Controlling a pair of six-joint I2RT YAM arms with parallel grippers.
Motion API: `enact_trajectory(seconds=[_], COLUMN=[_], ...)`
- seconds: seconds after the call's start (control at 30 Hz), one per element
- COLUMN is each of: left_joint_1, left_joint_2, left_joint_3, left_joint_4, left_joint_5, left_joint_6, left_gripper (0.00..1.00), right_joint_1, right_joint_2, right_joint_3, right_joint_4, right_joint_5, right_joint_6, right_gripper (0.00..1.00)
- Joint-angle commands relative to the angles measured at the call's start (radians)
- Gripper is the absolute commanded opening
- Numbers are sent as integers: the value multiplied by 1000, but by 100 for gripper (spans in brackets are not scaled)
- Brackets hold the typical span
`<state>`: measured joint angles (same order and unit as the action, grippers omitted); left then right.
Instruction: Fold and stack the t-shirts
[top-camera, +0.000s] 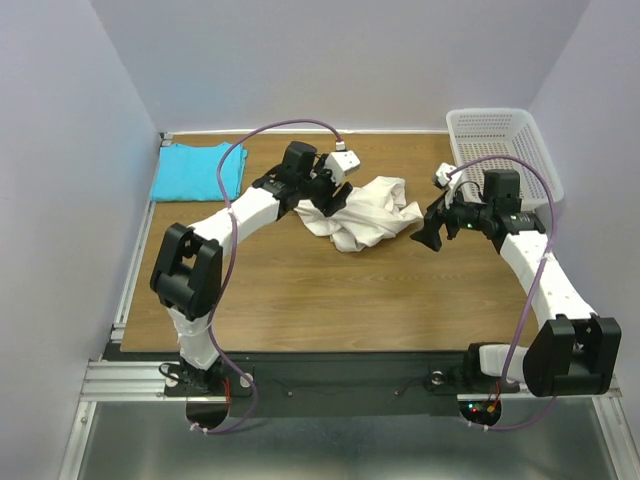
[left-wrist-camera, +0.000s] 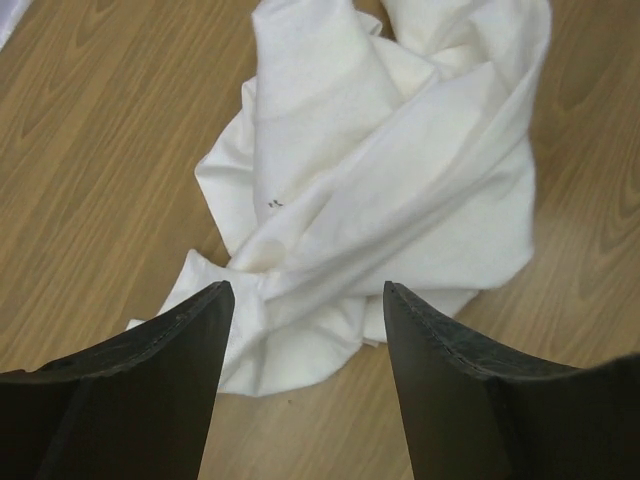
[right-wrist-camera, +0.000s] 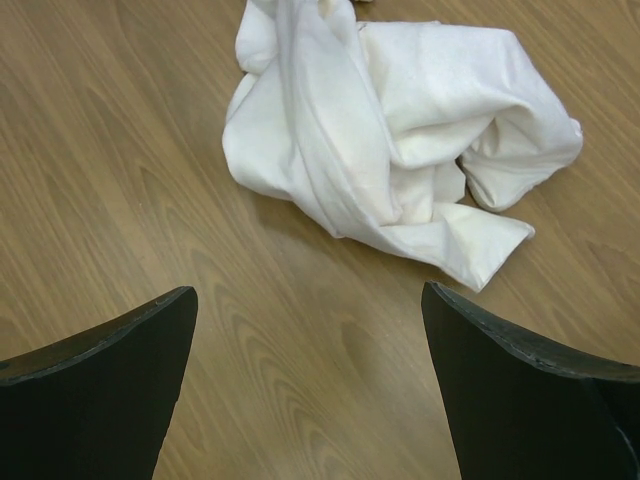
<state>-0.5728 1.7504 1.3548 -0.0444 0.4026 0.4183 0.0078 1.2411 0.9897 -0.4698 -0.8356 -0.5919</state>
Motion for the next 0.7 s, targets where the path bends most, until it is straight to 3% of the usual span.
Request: enact_trajectory(seconds=[0.0, 0.13, 0.4, 0.53, 0.67], left_joint_1=[33, 33, 33, 33, 33], left_joint_2=[93, 195, 236, 242, 238], left_joint_3=[138, 236, 228, 228, 225], left_joint_4=[-60, -127, -137, -138, -138], left_joint_5=[127, 117, 143, 137, 133], left_joint_6=[48, 56, 48, 42, 39], left_gripper=[69, 64, 59, 49, 29], right_joint_1=[-5, -3, -29, -31, -31], right_joint_2=[-23, -15, -5, 0, -2], right_joint_3=[-11, -16, -29, -34, -29], right_joint_4=[19, 19, 19, 19, 19], right_joint_5=[-33, -31, -33, -34, -34], right_joint_6=[-16, -16, -16, -16, -13], right_gripper=[100, 99, 99, 99, 99])
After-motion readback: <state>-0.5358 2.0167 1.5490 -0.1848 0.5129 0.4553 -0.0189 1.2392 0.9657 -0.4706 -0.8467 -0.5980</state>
